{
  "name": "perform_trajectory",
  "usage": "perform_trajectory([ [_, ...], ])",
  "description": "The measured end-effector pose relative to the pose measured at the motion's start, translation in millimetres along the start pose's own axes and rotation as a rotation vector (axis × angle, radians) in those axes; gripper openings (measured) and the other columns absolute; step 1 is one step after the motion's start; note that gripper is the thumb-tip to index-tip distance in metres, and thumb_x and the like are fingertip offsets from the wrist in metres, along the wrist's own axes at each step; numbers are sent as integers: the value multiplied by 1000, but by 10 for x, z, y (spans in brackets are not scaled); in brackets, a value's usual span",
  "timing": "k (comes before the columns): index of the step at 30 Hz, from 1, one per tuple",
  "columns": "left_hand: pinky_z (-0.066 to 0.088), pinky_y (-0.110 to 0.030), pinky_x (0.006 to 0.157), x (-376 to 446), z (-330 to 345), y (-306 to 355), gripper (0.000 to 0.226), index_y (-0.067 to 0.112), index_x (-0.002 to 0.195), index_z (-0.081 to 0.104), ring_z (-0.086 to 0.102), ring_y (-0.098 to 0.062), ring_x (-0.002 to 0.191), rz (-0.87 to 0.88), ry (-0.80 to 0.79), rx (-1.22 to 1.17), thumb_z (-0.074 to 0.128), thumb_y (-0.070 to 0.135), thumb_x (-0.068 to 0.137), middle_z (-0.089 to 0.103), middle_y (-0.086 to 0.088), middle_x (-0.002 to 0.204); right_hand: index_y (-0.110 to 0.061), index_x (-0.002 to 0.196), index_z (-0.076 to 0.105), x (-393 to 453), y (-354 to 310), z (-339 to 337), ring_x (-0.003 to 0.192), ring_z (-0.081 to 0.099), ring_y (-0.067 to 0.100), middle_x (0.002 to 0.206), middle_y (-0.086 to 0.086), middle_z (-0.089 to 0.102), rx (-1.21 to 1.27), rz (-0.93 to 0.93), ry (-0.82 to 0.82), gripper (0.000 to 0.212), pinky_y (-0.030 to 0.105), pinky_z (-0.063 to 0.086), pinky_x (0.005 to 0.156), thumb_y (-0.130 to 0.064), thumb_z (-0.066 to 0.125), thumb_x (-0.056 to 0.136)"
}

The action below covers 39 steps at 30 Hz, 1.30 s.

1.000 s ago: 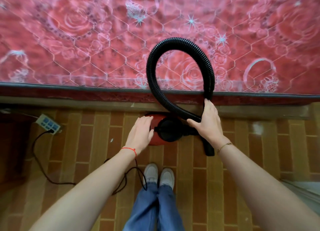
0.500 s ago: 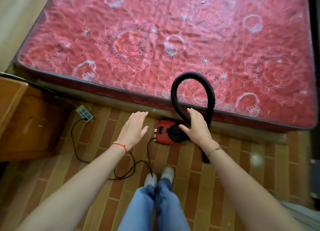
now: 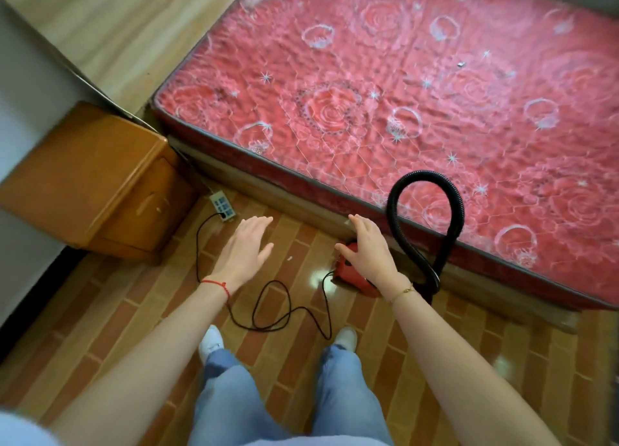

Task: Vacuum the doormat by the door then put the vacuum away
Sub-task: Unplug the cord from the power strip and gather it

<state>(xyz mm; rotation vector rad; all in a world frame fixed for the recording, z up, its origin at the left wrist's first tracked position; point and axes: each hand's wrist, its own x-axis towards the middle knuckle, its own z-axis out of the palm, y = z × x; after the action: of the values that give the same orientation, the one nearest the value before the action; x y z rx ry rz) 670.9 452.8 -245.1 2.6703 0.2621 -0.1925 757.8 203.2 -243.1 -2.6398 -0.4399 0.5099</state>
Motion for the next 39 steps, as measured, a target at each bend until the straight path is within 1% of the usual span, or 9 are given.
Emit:
perform_trajectory([
  [5,22,-32,117,-180,-507,-806,55,18,146,37,31,-17,141,23,3,46,56,28,95,41,-3,148,-11,150,31,-15,-932,382,145,25,24,153,8,34,-9,-31,-16,71,37,22,119,-40,62,92],
  [11,17,-33,120,-260,-1088,-1843,54,17,146,36,31,-19,140,93,-55,93,54,26,96,41,-3,148,-13,150,31,-2,-2016,978,145,26,23,154,7,34,30,22,-28,71,38,25,119,-41,61,92],
  [15,18,-34,120,-263,-1369,-2443,53,15,146,36,33,-18,139,98,-79,98,54,25,96,42,-4,147,-13,150,31,118,-2584,1237,144,27,22,153,6,35,62,62,-27,68,37,26,118,-39,60,94],
  [18,18,-34,120,-210,-1479,-2805,53,15,146,37,34,-19,139,87,-94,93,55,23,96,43,-5,146,-14,150,31,237,-2892,1394,144,27,21,154,6,34,71,72,-39,67,37,26,118,-38,58,95],
  [24,20,-35,119,92,-1491,-3320,54,16,146,37,34,-19,139,47,-135,72,55,21,95,43,-5,147,-13,150,30,578,-3180,1685,145,26,22,155,7,33,36,75,-112,67,36,25,119,-40,56,96],
  [31,17,-33,120,602,-1415,-3654,54,14,146,36,34,-19,139,57,-165,75,54,20,96,43,-5,146,-12,150,31,1105,-3311,1896,144,27,22,154,7,34,23,91,-144,64,34,25,117,-38,55,97],
  [36,18,-33,120,1086,-1215,-3895,54,14,146,36,35,-18,138,78,-187,94,54,20,95,44,-5,146,-13,151,28,1652,-3324,2043,145,25,22,155,7,32,39,105,-164,63,35,23,117,-38,53,98],
  [39,19,-33,119,1422,-990,-4082,53,14,146,37,36,-18,138,74,-183,95,53,19,95,44,-4,145,-12,150,29,2058,-3244,2233,144,28,22,154,8,33,-3,77,-170,63,34,26,116,-38,52,98],
])
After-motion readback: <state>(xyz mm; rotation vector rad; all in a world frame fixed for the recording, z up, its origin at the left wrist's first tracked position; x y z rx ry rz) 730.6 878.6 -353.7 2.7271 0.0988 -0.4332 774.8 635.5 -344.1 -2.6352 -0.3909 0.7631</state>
